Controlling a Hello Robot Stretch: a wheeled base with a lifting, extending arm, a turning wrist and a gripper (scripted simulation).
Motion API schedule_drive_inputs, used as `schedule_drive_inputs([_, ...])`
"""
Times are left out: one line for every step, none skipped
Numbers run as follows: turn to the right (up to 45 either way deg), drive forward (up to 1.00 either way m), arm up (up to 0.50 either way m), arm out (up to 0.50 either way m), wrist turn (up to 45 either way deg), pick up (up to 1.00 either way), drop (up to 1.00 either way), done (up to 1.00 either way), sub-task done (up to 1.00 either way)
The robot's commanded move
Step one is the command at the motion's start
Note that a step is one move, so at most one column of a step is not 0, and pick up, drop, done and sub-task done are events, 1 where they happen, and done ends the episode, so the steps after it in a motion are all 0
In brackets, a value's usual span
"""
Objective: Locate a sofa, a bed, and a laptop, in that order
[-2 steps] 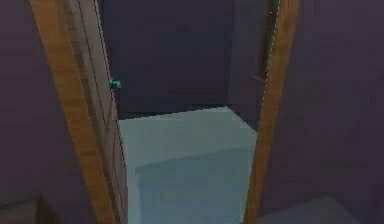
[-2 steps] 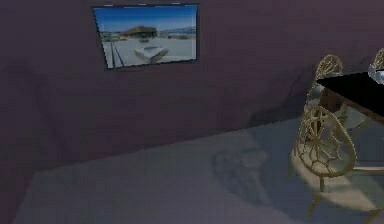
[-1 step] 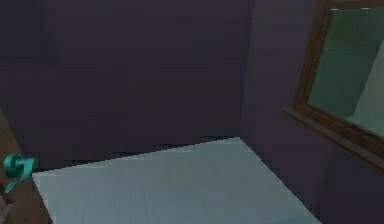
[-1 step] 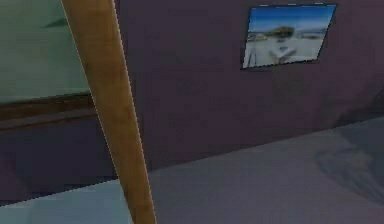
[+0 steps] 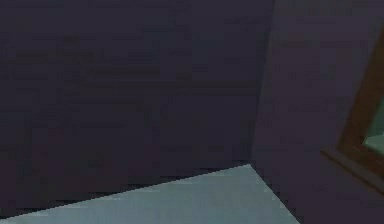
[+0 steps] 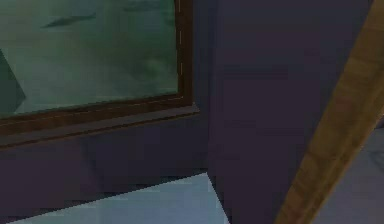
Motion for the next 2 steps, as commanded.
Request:
schedule_drive_inputs([-15.0, 0.00, 0.00, 0.00, 0.0, 0.00, 0.00, 0.00, 0.00])
schedule_drive_inputs([0.0, 0.45, 0.00, 0.00, 0.0, 0.00, 0.00, 0.00, 0.00])
